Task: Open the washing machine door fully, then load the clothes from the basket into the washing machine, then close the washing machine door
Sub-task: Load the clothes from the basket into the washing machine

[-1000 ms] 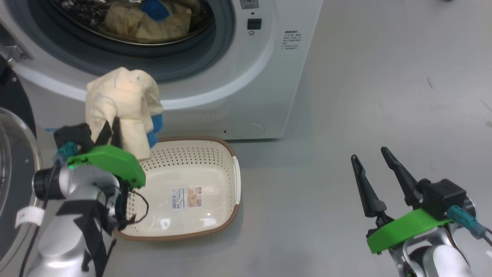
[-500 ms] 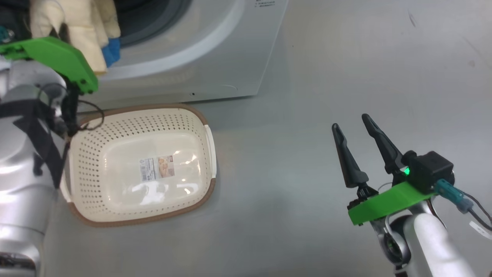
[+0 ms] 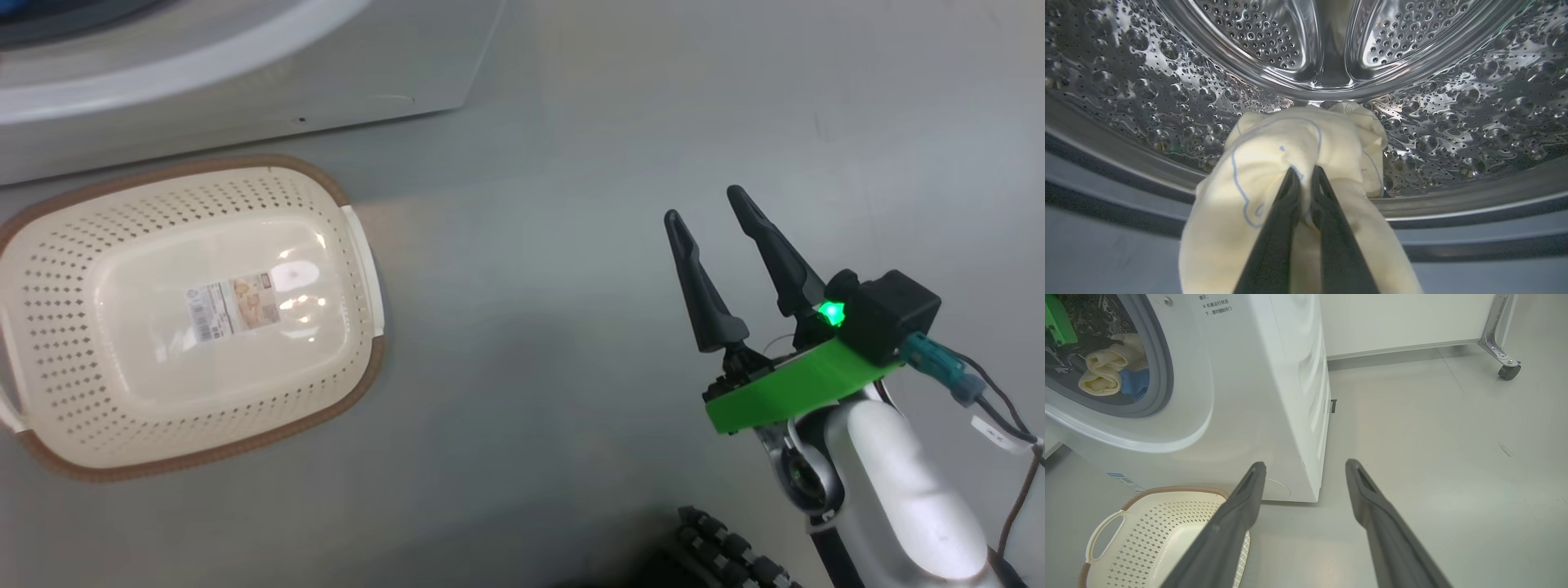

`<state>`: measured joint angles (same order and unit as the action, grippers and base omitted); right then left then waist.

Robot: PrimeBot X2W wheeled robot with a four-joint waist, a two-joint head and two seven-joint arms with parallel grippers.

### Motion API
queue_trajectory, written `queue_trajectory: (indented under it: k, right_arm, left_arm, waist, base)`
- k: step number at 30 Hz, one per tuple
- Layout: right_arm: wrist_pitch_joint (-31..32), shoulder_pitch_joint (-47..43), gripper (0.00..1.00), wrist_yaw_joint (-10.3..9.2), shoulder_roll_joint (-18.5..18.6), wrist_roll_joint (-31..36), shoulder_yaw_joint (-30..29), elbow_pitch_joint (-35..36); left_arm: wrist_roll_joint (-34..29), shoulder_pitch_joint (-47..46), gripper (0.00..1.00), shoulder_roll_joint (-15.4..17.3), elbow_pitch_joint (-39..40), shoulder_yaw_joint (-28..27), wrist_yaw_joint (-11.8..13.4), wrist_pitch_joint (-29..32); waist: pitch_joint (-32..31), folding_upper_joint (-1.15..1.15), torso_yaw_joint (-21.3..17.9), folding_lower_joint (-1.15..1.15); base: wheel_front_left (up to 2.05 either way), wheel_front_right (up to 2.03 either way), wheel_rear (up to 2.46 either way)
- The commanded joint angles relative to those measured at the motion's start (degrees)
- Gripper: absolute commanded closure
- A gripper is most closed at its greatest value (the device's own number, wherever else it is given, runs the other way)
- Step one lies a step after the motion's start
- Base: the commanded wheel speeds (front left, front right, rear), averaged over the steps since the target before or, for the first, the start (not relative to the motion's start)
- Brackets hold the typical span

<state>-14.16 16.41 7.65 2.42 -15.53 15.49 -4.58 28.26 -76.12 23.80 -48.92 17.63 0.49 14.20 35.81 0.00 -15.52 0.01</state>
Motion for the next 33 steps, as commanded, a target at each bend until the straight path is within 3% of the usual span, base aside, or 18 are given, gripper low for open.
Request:
queue_trajectory:
  k: [1, 13, 22, 23, 24, 25, 33]
  right_arm:
    - [-0.61, 0.73, 0.0, -0.16, 0.46, -0.65, 1.49, 1.14]
    - [-0.83, 3.43, 0.0, -0.16, 0.46, -3.72, 3.23, 1.3]
    - [-0.84, 4.03, 0.0, -0.16, 0.46, -4.49, 3.0, 1.1]
    - [-0.84, 4.08, 0.0, -0.16, 0.46, -4.51, 2.99, 1.07]
    - [-0.84, 4.14, 0.0, -0.16, 0.46, -4.5, 2.96, 1.05]
    - [-0.84, 4.2, 0.0, -0.16, 0.46, -4.49, 2.94, 1.04]
    - [-0.84, 4.51, 0.0, -0.16, 0.46, -4.26, 2.53, 0.9]
  left_arm:
    - [-0.99, -3.77, 1.0, 3.94, 1.95, -1.14, 0.1, -0.57]
    - [-6.77, -13.28, 1.0, 8.5, 2.64, 0.65, 0.92, -12.3]
    - [-6.75, -15.48, 1.0, 8.52, -2.28, 1.08, 1.22, -13.28]
    - [-6.63, -15.47, 0.75, 8.32, -2.6, 1.06, 1.38, -13.37]
    - [-6.5, -15.5, 0.28, 8.15, -2.89, 1.07, 1.44, -13.44]
    - [-6.49, -15.61, 0.04, 8.06, -3.02, 1.15, 1.43, -13.73]
    - [-6.48, -16.12, 0.0, 7.54, -4.91, 1.92, 1.16, -14.92]
  waist:
    - [2.54, 0.0, -2.16, -0.01]
    - [6.5, 0.0, -5.71, -0.01]
    - [8.0, 0.0, -6.39, -0.01]
    - [8.04, 0.0, -6.36, -0.01]
    - [8.07, 0.0, -6.33, -0.01]
    - [8.11, 0.0, -6.3, -0.01]
    - [8.13, 0.0, -5.97, -0.01]
  base:
    - [0.0, 0.0, 0.0]
    - [0.0, 0.0, 0.0]
    - [0.0, 0.0, 0.0]
    - [0.0, 0.0, 0.0]
    - [0.0, 0.0, 0.0]
    - [0.0, 0.0, 0.0]
    - [0.0, 0.0, 0.0]
